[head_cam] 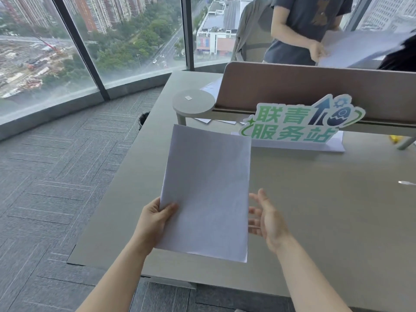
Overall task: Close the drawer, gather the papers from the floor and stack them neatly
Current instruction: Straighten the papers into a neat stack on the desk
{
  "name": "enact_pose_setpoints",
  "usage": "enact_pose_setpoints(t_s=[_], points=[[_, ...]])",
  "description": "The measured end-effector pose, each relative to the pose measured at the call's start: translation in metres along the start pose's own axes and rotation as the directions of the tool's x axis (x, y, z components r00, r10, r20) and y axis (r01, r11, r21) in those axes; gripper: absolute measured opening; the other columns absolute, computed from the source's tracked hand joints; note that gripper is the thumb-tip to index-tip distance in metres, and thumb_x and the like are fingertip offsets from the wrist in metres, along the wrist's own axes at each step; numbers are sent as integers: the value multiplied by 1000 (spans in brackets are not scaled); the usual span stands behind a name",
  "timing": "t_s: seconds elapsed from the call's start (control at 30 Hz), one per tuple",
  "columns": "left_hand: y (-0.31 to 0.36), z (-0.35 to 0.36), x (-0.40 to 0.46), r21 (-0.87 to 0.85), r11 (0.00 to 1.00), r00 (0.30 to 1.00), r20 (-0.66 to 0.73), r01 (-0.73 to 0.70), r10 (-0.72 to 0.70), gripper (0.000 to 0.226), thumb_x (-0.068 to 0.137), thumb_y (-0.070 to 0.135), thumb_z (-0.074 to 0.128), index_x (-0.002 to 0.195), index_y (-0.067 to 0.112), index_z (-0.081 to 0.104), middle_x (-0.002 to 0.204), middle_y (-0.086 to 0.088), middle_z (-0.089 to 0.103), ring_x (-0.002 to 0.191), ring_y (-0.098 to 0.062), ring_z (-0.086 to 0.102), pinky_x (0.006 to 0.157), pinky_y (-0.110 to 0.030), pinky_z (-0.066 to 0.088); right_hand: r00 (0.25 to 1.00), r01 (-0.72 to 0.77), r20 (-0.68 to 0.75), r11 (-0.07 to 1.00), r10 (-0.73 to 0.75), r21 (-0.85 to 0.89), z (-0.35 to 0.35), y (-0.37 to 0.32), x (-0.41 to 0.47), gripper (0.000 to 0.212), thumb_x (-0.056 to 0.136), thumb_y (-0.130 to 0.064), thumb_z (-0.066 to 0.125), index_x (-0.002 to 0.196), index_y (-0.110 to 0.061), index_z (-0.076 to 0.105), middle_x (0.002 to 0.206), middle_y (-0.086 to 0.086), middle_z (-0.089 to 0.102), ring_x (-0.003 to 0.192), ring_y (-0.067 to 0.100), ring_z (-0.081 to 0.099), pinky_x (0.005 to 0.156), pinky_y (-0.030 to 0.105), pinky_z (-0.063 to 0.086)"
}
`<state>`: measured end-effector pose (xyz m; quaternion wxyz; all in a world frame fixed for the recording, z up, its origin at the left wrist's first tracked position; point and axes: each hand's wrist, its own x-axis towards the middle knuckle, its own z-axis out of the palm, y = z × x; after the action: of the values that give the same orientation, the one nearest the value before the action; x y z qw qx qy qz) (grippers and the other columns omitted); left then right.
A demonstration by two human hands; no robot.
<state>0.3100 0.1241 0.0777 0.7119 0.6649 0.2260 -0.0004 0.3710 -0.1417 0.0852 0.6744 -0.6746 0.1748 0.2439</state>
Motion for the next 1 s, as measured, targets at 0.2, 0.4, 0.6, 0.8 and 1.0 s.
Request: enact_pose_setpoints(t_s=[0.2,0.4,0.6,0.8,1.0], points=[[-12,16,6,-11,999,995,-86,47,-48,12,91,8,62,101,10,69,87,-4,77,76,-22,70,70,-35,57,987,-39,153,995,53,-97,6,4,1,30,102,-28,43,115,-14,65,109,8,75,90,23,73,68,31,55],[-19,32,14,36,994,987,-131,102,-96,13,95,12,57,101,11,69,96,-7,77,87,-27,72,82,-43,56,998,65,35,969,-58,-237,13,21,47,29,78,-28,46,94,-13,65,99,16,73,91,35,68,86,54,55],[-20,38,26,65,990,978,-176,128,-115,17,99,18,49,102,8,63,96,-3,74,83,-23,71,72,-36,55,990,138,2,945,-144,-297,20,8,54,19,87,-19,39,83,-2,46,75,1,46,68,17,38,62,33,33],[-18,24,47,221,967,964,-258,126,-66,22,87,24,50,92,4,58,86,-9,62,75,-22,55,64,-34,43,977,191,-29,927,-211,-324,41,5,65,34,94,-5,40,67,-19,27,63,-6,31,59,15,26,58,33,23],[-26,-20,81,393,910,943,-332,134,5,35,79,33,50,81,0,60,72,-6,59,65,-19,48,61,-33,36,976,189,-31,915,-214,-357,83,6,85,36,96,-4,39,66,-22,28,64,-8,33,58,12,30,60,33,26]])
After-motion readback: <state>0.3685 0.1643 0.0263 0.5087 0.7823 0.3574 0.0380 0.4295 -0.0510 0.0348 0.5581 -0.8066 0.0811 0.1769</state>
